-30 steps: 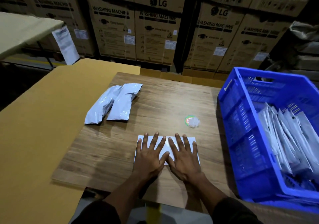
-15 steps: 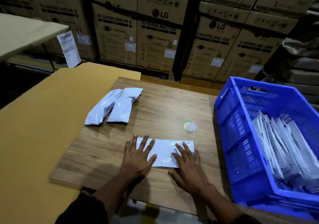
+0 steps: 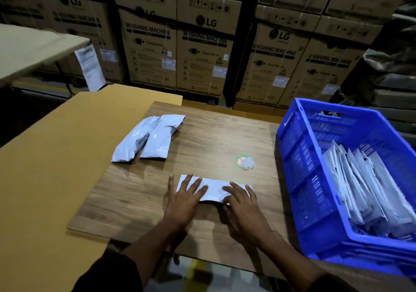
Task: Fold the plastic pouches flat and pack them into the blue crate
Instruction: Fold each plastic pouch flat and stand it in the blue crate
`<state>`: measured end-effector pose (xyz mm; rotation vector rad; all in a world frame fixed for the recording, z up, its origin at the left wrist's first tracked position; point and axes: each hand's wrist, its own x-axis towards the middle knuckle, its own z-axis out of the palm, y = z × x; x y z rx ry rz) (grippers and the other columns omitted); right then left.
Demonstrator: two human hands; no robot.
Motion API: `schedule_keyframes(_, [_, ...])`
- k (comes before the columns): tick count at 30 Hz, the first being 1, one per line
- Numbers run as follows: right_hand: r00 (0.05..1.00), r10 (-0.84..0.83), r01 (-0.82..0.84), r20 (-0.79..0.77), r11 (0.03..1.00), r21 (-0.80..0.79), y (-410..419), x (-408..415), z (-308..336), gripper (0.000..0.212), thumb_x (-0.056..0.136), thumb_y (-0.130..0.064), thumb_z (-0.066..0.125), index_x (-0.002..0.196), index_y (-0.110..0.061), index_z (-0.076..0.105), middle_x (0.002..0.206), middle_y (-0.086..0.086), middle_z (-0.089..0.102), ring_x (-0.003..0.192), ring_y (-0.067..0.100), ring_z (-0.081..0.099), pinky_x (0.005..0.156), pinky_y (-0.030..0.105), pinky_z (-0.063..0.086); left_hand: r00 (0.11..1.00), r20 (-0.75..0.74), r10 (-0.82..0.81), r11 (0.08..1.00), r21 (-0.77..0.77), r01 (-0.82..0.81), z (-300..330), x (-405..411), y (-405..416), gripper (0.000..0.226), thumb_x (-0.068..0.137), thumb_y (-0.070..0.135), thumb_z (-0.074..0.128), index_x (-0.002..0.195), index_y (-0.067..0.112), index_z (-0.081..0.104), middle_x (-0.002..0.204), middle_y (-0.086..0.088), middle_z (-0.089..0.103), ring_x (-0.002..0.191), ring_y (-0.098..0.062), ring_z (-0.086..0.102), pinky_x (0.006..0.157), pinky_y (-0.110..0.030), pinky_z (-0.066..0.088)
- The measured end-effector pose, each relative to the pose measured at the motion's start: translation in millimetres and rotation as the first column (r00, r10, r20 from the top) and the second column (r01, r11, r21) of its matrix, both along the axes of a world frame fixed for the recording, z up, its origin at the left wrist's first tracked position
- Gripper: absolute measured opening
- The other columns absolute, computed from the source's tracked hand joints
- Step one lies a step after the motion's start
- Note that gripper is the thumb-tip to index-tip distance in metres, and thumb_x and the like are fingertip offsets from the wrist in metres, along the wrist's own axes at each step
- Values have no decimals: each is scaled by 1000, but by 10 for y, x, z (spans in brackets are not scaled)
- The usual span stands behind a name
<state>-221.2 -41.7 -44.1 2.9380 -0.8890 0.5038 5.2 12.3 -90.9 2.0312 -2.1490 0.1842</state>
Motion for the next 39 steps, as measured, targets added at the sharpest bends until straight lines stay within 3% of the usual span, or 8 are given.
schedule_keyframes(2, [985,146,-153,-96,986,-64,77,-27,119,30,92,-32,46,118,-29,60,139,-11,57,144,30,38,111,68,25,1000,-4,0,1000,-22,0,95,47,-35,54,79,13,44,120,33,72,133,-2,67,129,-33,59,108,-71,15])
schedule_keyframes(6, [873,232,-294,-428,952,-84,33,-52,164,26,89,-32,48,103,-36,69,129,-18,61,143,36,38,103,77,27,997,28,-66,998,24,66,232,118,-112,60,73,7,62,124,38,67,139,0,63,139,-33,48,107,-79,3])
schedule_keyframes(9, [833,156,-176,-531,984,13,-115,-11,267,25,90,-33,46,92,-34,70,121,-11,66,123,33,59,80,51,56,994,27,-104,993,58,102,328,138,-187,58,76,10,61,125,41,65,141,2,62,140,-30,47,109,-76,-3])
schedule_keyframes(12, [910,75,-41,-408,995,91,-196,33,477,29,93,-44,44,95,-24,65,108,-2,65,100,27,65,58,38,52,996,-90,13,1000,27,-11,359,102,-231,77,80,27,77,149,34,44,159,-3,41,144,-28,41,110,-75,13])
schedule_keyframes(17, [972,19,16,-235,989,147,-415,-184,777,31,90,-18,57,119,-24,67,127,-2,66,105,27,67,75,40,54,866,-413,281,952,10,-304,311,-157,-192,85,96,49,47,162,20,3,170,-11,8,147,-33,30,112,-66,25])
schedule_keyframes(26, [952,-152,149,266,988,31,-779,-817,1354,30,85,0,66,113,-10,71,142,10,58,108,31,69,81,45,60,970,-208,126,976,202,-83,-104,-828,-306,65,92,49,38,143,12,54,155,-16,45,136,-38,51,107,-68,23])
schedule_keyframes(36, [866,-226,301,446,948,-103,-1079,-1962,2250,33,82,10,66,111,-3,72,135,16,61,116,26,65,99,33,51,984,-177,21,972,234,21,-118,-1418,-654,63,88,49,39,132,11,66,149,-16,53,137,-34,42,105,-68,25])
schedule_keyframes(39, [860,-311,399,405,904,-153,-1218,-2396,2333,36,79,11,67,111,-4,72,134,16,63,112,30,67,96,41,54,983,-181,27,970,241,18,-107,-1559,-729,63,88,49,39,131,11,67,147,-16,55,134,-37,51,103,-69,30])
